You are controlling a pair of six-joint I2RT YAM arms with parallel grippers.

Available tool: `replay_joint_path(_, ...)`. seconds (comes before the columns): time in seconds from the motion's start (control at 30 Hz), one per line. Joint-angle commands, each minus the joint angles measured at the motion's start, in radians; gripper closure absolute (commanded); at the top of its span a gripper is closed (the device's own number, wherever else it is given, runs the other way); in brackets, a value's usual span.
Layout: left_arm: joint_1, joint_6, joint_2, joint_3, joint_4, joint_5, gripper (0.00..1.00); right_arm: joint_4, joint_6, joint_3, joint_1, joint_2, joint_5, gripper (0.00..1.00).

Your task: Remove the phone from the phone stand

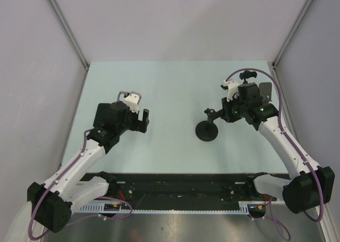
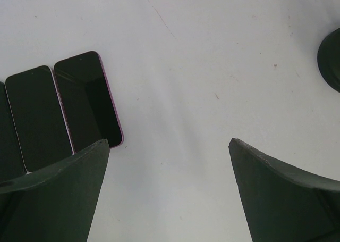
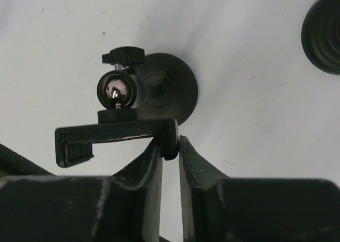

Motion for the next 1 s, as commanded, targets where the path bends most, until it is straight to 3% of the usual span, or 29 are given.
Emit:
replay_joint_path(0.0, -0.006, 0.035, 0.002, 0.006, 0.026, -0.005, 0.0, 0.09, -0.017, 0.007, -0.007, -0.001, -0.043, 0.94)
replay_joint_path(0.07, -0.006, 0.035, 0.004, 0.006, 0.026, -0.005, 0.0, 0.127, -0.014, 0.01, -0.01, -0.005, -0.043, 1.0)
replay_joint_path(0.27, -0.004, 0.035, 0.007, 0.007, 0.024, -0.01, 0.0, 0.229, -0.006, 0.05, -0.016, 0.036, 0.046, 1.0)
replay_joint_path(0.53, -0.006, 0.038, 0.002, 0.004, 0.024, -0.02, 0.0, 0.411, -0.005, 0.123, -0.118, 0.163, 0.116, 1.0)
replay_joint_path(0.97, -0.004, 0.042, 0.002, 0.004, 0.024, -0.04, 0.0, 0.494, 0.006, 0.239, -0.231, 0.335, 0.127, 1.0)
